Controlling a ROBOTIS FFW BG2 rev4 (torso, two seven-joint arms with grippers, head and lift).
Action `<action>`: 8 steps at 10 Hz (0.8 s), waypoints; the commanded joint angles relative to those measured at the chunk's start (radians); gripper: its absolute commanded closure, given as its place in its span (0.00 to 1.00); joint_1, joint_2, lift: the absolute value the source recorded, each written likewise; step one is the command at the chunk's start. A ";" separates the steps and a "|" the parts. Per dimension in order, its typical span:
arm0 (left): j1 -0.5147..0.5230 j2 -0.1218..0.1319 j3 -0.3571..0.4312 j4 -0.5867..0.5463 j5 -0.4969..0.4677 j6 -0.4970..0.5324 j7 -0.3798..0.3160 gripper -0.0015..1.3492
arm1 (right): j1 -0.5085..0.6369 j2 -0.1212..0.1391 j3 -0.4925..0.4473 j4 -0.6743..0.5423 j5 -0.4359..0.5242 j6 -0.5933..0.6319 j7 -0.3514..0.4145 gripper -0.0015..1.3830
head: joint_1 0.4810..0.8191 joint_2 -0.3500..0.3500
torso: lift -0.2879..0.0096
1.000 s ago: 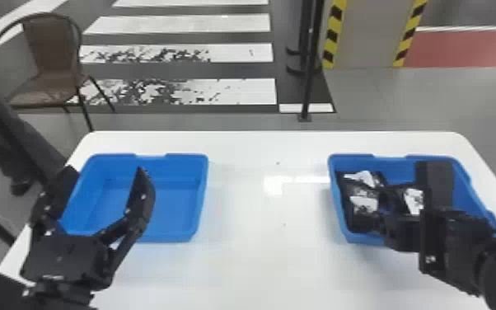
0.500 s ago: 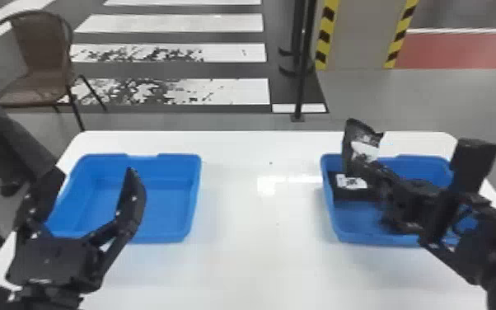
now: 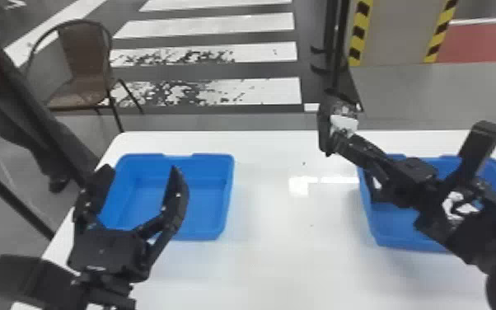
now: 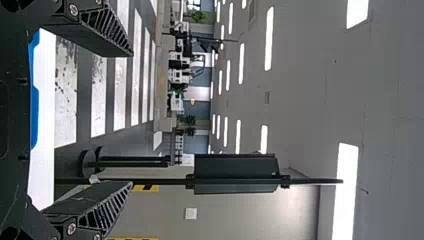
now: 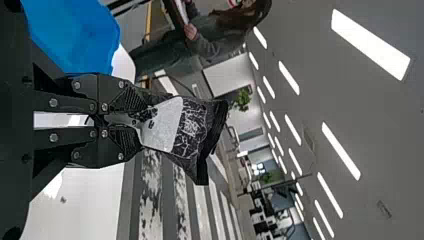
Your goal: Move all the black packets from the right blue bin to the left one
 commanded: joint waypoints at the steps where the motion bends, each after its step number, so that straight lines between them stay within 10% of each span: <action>1: -0.011 0.005 -0.016 -0.002 -0.003 0.023 -0.001 0.11 | -0.007 -0.003 0.080 0.014 -0.041 -0.017 0.016 0.78 | 0.63 0.74 | 0.50; 8: -0.067 0.032 -0.073 -0.002 0.033 0.177 -0.057 0.11 | -0.078 -0.046 0.447 0.039 -0.202 -0.039 0.012 0.78 | 0.63 1.00 | 0.50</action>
